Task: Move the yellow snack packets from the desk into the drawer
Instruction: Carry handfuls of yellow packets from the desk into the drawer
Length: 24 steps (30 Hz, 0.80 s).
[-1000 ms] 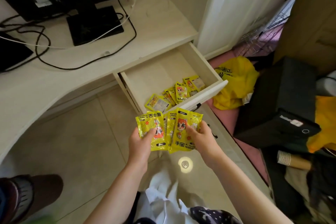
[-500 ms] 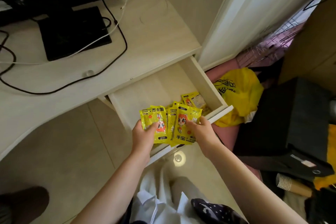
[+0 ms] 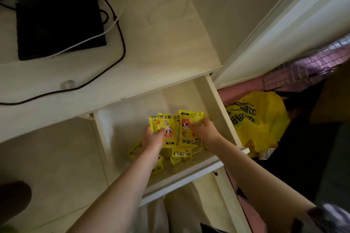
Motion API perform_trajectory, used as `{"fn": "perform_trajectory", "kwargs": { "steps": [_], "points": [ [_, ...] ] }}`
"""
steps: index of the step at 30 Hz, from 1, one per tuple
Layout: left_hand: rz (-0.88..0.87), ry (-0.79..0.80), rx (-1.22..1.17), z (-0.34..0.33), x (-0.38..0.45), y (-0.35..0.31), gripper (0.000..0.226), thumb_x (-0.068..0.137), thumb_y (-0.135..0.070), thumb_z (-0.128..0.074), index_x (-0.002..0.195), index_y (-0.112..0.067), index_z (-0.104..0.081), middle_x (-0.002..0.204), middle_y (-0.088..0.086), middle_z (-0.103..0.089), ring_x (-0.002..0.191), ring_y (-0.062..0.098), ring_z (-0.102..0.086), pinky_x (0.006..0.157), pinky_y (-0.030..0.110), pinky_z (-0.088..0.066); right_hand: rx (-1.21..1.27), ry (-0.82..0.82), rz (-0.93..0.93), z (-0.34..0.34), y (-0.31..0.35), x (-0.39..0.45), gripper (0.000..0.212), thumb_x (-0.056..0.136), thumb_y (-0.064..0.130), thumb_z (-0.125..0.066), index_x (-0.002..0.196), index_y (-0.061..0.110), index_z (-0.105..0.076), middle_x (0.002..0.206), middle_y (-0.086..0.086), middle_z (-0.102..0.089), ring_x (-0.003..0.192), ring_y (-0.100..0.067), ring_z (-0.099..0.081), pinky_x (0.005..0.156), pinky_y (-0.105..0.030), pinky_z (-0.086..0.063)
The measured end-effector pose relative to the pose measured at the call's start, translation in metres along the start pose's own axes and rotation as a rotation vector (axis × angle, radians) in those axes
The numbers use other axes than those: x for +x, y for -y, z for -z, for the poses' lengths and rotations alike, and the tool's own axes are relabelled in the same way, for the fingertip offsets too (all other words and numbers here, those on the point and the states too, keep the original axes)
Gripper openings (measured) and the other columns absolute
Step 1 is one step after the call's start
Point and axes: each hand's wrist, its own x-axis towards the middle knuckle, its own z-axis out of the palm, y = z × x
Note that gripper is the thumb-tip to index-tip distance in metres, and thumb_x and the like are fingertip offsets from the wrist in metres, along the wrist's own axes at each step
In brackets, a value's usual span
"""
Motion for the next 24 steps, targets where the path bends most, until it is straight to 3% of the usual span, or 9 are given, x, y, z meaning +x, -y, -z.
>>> {"fn": "perform_trajectory", "kwargs": {
  "steps": [3, 8, 11, 14, 16, 19, 24],
  "points": [
    [-0.013, 0.003, 0.023, -0.02, 0.017, -0.007, 0.016, 0.087, -0.019, -0.065, 0.1, -0.02, -0.057, 0.107, 0.006, -0.066, 0.093, 0.023, -0.06, 0.085, 0.035, -0.048, -0.015, 0.045, 0.021, 0.008, 0.008, 0.028, 0.008, 0.092, 0.013, -0.057, 0.1, 0.014, -0.06, 0.076, 0.002, -0.059, 0.063, -0.01, -0.056, 0.059, -0.027, -0.048],
    [0.005, -0.03, 0.002, -0.049, 0.047, -0.02, 0.028, 0.089, -0.018, -0.064, 0.112, -0.008, -0.053, 0.108, 0.0, -0.06, 0.096, 0.02, -0.056, 0.084, 0.032, -0.044, -0.009, 0.058, -0.013, 0.017, 0.017, 0.073, 0.012, 0.09, 0.016, -0.062, 0.102, 0.015, -0.064, 0.082, -0.002, -0.064, 0.066, -0.012, -0.059, 0.073, -0.036, -0.054],
    [0.01, -0.051, 0.006, -0.059, 0.064, -0.021, 0.037, 0.086, -0.019, -0.067, 0.118, -0.007, -0.054, 0.113, 0.009, -0.063, 0.098, 0.025, -0.059, 0.084, 0.034, -0.047, -0.073, 0.052, 0.024, 0.019, 0.019, 0.092, 0.013, 0.093, 0.018, -0.058, 0.105, 0.016, -0.061, 0.088, -0.002, -0.062, 0.076, -0.016, -0.059, 0.07, -0.029, -0.05],
    [0.024, -0.03, 0.057, -0.063, 0.07, -0.023, 0.028, 0.087, -0.013, -0.064, 0.113, -0.008, -0.056, 0.105, 0.009, -0.062, 0.091, 0.024, -0.059, 0.076, 0.03, -0.043, -0.168, 0.059, 0.053, 0.015, 0.018, 0.101, 0.025, 0.093, 0.017, -0.057, 0.116, 0.009, -0.06, 0.102, -0.008, -0.065, 0.091, -0.023, -0.062, 0.081, -0.034, -0.052],
    [-0.005, 0.004, 0.12, -0.063, 0.07, -0.023, 0.022, 0.087, -0.011, -0.062, 0.109, -0.01, -0.059, 0.103, 0.008, -0.064, 0.088, 0.023, -0.059, 0.074, 0.029, -0.044, -0.285, 0.057, 0.06, 0.011, 0.015, 0.104, 0.024, 0.093, 0.02, -0.054, 0.114, 0.008, -0.06, 0.102, -0.011, -0.066, 0.09, -0.027, -0.063, 0.078, -0.037, -0.053],
    [-0.042, 0.01, 0.249, -0.053, 0.067, -0.017, 0.027, 0.086, -0.008, -0.059, 0.113, -0.011, -0.06, 0.112, 0.01, -0.066, 0.098, 0.028, -0.062, 0.084, 0.034, -0.05, -0.461, 0.02, 0.007, 0.013, 0.008, 0.097, 0.028, 0.094, 0.022, -0.05, 0.115, 0.004, -0.055, 0.105, -0.013, -0.064, 0.085, -0.026, -0.057, 0.069, -0.031, -0.043],
    [0.024, -0.023, 0.352, -0.021, 0.044, -0.006, 0.047, 0.086, -0.011, -0.06, 0.132, -0.011, -0.049, 0.133, 0.01, -0.055, 0.121, 0.031, -0.053, 0.098, 0.035, -0.044, -0.561, 0.03, -0.053, 0.022, 0.0, 0.072, 0.037, 0.097, 0.016, -0.043, 0.131, 0.001, -0.04, 0.126, -0.019, -0.054, 0.109, -0.031, -0.057, 0.078, -0.032, -0.045]
  ]
}}
